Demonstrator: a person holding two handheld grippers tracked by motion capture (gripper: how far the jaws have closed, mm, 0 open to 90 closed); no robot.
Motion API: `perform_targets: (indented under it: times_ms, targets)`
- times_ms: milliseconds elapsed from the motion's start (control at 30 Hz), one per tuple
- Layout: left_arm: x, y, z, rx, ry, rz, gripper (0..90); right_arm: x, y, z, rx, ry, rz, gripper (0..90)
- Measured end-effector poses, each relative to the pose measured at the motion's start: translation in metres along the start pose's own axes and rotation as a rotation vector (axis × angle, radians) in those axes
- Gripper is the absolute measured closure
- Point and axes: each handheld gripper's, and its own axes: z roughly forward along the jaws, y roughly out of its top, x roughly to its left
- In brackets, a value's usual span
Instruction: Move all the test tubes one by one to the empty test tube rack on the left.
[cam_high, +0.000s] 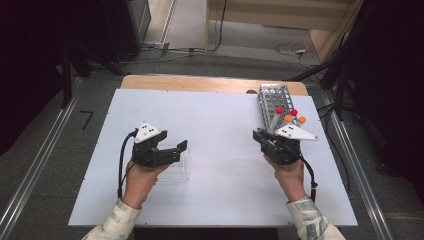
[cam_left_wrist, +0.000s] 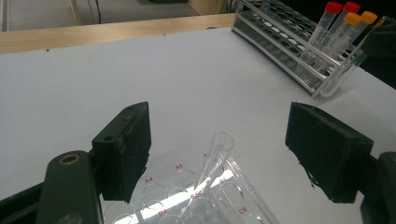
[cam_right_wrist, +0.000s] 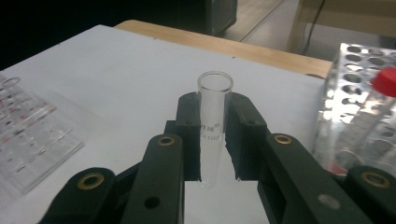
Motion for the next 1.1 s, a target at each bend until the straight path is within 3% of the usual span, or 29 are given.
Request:
perform_targets:
  times_ms: [400, 667, 967, 1100]
  targets:
    - [-0.007, 0.002, 0.000, -0.009, -0.014, 0.008, 23.3, 0.043, -0.007, 0.015, 0.040, 0.110, -0.065, 73.5]
    - [-0.016, 0.004, -0.001, -0.021, -0.032, 0.024, 25.6, 0.068, -0.012, 0.023, 0.060, 0.155, -0.110, 73.5]
    - [-0.039, 0.006, 0.000, -0.013, -0.113, 0.068, 34.0, 0.092, -0.014, 0.032, 0.060, 0.197, -0.144, 73.5]
    - [-0.049, 0.006, 0.004, 0.005, -0.169, 0.090, 46.9, 0.102, -0.015, 0.034, 0.067, 0.203, -0.168, 73.5]
